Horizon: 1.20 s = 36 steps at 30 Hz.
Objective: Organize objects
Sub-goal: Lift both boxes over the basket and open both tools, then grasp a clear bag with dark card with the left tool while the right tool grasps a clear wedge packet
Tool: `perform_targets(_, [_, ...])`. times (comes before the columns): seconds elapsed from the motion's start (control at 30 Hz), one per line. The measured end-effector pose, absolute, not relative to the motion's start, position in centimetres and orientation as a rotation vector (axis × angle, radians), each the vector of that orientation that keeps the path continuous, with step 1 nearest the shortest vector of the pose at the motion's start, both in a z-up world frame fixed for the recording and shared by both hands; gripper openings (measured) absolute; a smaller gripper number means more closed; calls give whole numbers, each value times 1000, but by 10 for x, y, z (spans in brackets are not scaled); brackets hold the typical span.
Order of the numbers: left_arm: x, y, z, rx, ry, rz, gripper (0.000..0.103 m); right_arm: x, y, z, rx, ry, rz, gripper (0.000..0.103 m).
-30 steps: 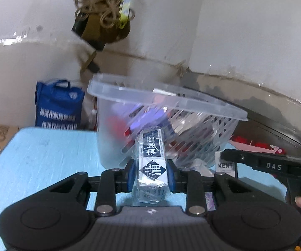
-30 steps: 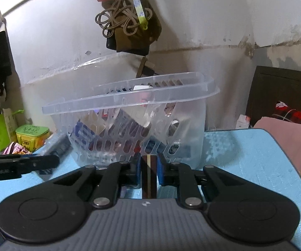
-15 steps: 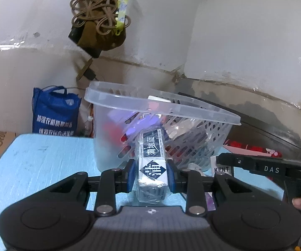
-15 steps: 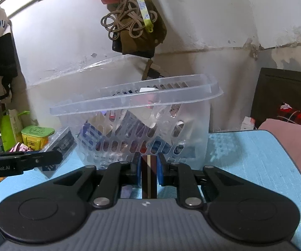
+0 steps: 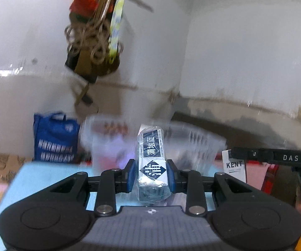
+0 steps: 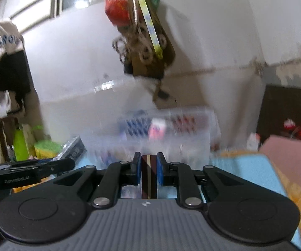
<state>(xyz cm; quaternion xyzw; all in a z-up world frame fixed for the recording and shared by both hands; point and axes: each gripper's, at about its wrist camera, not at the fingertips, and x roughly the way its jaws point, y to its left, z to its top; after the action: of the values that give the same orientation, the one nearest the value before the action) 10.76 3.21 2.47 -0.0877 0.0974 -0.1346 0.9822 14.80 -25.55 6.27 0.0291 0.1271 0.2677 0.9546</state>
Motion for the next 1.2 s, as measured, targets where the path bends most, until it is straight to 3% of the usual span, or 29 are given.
perform_targets(0.27, [199, 17, 100, -184, 244, -258, 35, 216, -216, 140, -50, 163, 514, 18])
perform_targets(0.3, [211, 14, 101, -176, 272, -238, 40, 229, -211, 139, -57, 173, 506, 18])
perform_targets(0.33, [223, 13, 99, -172, 310, -222, 47, 241, -207, 137, -64, 190, 504, 24])
perform_targets(0.37, [235, 12, 94, -172, 351, -215, 64, 251, -203, 133, -73, 217, 501, 42])
perform_targets(0.4, [244, 12, 88, -173, 386, -204, 68, 255, -201, 127, -71, 232, 493, 54])
perform_targets(0.43, [250, 14, 82, -184, 407, -181, 68, 259, -200, 122, -72, 248, 484, 71])
perform_targets(0.47, [252, 16, 75, -195, 424, -166, 68, 259, -199, 118, -84, 258, 479, 79])
perform_targets(0.53, [243, 22, 67, -220, 416, -176, 68, 249, -203, 113, -85, 251, 477, 83])
perform_targets(0.63, [202, 32, 60, -238, 321, -211, 69, 217, -226, 100, 18, 219, 515, 103])
perform_targets(0.7, [175, 37, 47, -227, 287, -199, 77, 202, -234, 85, 56, 239, 536, 103])
perform_targets(1.0, [152, 44, -22, -267, 405, -159, 78, 192, -212, 2, 40, 538, 604, 103])
perform_targets(1.03, [154, 43, -25, -264, 413, -167, 78, 194, -210, 0, 40, 560, 614, 97])
perform_targets(1.1, [154, 41, -33, -263, 425, -171, 78, 200, -208, -7, 27, 598, 605, 73])
perform_targets(1.13, [155, 41, -34, -273, 444, -173, 78, 203, -205, -11, 12, 623, 602, 51])
perform_targets(1.2, [155, 45, -36, -297, 448, -186, 78, 203, -208, -16, 28, 650, 630, 40])
